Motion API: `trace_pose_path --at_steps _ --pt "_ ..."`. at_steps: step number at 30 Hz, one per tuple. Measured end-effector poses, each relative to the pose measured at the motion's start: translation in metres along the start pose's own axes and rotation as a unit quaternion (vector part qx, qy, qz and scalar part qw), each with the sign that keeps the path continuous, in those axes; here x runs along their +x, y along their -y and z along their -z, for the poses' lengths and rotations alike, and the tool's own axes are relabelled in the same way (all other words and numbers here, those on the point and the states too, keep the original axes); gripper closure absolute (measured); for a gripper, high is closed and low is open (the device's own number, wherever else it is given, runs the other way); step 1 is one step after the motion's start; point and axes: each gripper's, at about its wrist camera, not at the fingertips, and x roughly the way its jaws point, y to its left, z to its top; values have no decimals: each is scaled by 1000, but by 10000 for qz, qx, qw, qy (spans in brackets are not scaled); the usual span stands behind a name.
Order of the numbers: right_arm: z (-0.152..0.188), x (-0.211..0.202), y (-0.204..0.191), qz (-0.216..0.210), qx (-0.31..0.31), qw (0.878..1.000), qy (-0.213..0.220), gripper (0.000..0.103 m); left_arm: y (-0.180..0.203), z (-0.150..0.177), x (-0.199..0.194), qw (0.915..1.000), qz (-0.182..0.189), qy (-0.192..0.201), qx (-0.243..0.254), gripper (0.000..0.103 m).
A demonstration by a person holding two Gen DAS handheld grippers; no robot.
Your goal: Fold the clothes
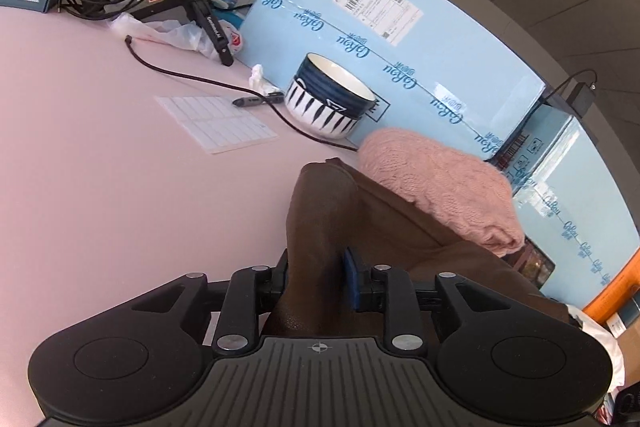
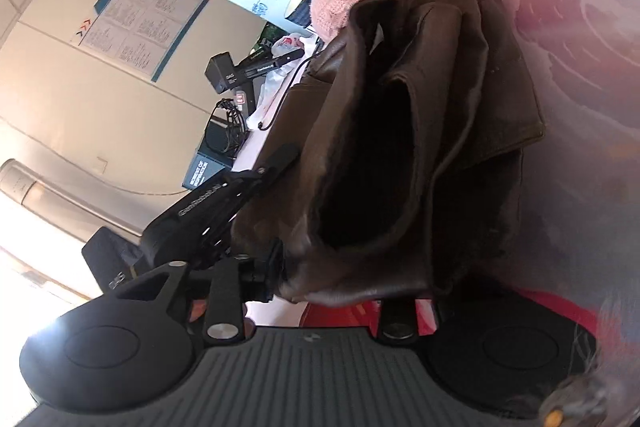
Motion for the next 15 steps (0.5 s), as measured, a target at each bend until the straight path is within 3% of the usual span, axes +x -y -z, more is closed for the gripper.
trace_pose_path --at_steps 2,3,4,7,10,15 --pt "2 -16 -3 148 -188 9997 11 43 2 5 -7 9999 -89 77 3 61" --pt "2 -24 -3 228 -223 9995 32 34 9 10 -10 9997 -137 94 150 47" --pt "2 -32 -2 308 -258 9992 52 30 17 15 -13 9993 -186 112 298 35" --pt "2 -54 1 473 -300 9984 114 24 38 30 -22 9966 -331 165 740 16" --pt "0 -72 2 764 -600 9947 340 19 60 45 -32 9916 -475 217 1181 8" --pt "-13 -84 11 1052 -852 9892 562 15 97 70 -47 9785 -713 303 1909 2"
